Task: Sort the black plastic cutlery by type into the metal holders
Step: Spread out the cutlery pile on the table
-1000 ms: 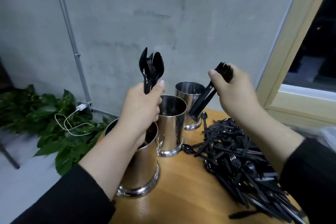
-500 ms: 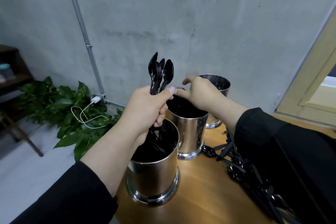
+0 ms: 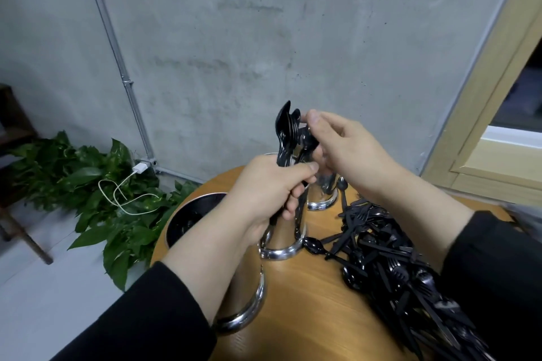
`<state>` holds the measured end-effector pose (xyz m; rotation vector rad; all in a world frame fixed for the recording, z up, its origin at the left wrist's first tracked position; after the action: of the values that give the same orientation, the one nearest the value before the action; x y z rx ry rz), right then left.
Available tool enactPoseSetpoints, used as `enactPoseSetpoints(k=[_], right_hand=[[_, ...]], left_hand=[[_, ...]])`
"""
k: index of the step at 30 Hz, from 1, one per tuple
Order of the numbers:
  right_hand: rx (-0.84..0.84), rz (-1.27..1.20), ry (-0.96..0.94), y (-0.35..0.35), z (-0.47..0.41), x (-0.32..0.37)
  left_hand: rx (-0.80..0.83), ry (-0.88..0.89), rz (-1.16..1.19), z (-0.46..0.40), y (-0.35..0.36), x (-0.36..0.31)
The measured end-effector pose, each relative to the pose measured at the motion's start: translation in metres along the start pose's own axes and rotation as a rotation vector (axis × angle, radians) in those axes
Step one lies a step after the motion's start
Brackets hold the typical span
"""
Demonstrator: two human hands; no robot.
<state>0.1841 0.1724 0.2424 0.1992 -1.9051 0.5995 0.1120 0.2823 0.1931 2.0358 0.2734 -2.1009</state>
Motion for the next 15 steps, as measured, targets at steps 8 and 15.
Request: enactPoseSetpoints(k=[8,15], right_hand=[[-0.015,-0.005,0.092,-0.029,0.024,-0.018],[-0.057,0.006,0.188,-0.054,0.033,-0.032]], left_hand=[[0.191,-0.111,-0.132,0.014,0.056,0.027],[0.053,-0.002,-0.209,-0.001,0.072,0.029]])
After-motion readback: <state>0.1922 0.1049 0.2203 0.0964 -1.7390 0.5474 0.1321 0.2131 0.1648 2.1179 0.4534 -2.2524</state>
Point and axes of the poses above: each hand's wrist, its own z-axis away from the middle knuckle, its own y-axis out of the palm, x = y × z, the point moved 6 cm from there along -z, towards the middle knuckle, and after that the axes turned 4 degrees about -x, right-handed, at the moved point
